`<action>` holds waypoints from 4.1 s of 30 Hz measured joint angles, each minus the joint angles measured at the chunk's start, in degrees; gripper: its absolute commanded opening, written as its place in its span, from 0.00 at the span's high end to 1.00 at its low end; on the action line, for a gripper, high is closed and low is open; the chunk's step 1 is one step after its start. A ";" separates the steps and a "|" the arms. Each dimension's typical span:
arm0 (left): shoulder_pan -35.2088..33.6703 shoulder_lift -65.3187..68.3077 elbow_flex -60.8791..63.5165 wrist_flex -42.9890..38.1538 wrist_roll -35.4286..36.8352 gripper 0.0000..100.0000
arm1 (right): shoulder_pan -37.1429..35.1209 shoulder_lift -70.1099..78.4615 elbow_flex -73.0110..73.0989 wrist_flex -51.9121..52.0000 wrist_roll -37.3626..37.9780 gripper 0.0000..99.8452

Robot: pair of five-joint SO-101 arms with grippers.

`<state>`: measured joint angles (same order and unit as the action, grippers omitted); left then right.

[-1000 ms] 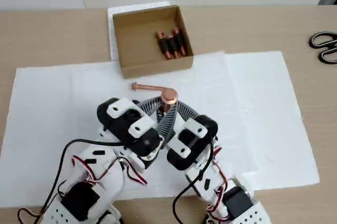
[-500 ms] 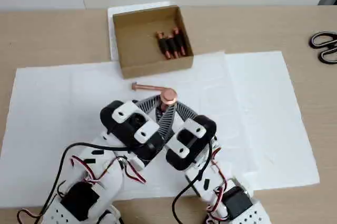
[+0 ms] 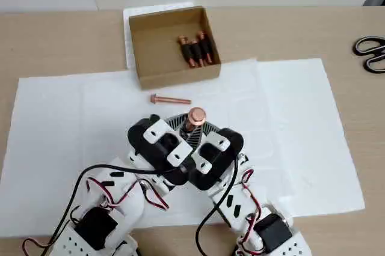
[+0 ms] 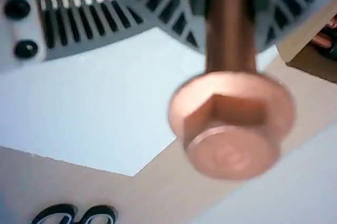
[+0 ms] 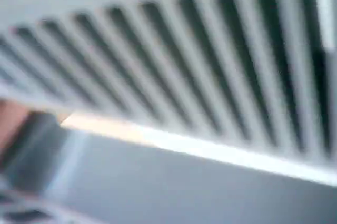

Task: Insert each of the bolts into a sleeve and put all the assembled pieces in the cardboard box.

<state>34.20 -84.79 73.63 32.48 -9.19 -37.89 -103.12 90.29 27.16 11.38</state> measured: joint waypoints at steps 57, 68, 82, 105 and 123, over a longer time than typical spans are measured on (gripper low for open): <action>-17.49 -0.44 12.13 -5.01 6.24 0.99 | 21.27 0.00 2.90 -0.88 -7.38 1.00; -12.92 -0.35 21.27 -0.44 7.56 0.99 | 20.92 30.86 -21.36 -4.66 -7.56 1.00; -9.93 -0.44 21.19 2.46 7.56 0.99 | 20.22 119.12 -101.27 3.87 -12.31 1.00; -6.86 -0.44 21.19 2.37 5.54 0.99 | 12.13 170.99 -170.37 32.79 4.40 1.00; -6.86 -0.44 21.19 1.41 3.96 0.99 | 11.87 171.25 -171.69 44.66 -2.73 1.00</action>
<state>27.34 -85.23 94.81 33.89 -5.23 -26.02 68.13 -81.41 71.82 8.66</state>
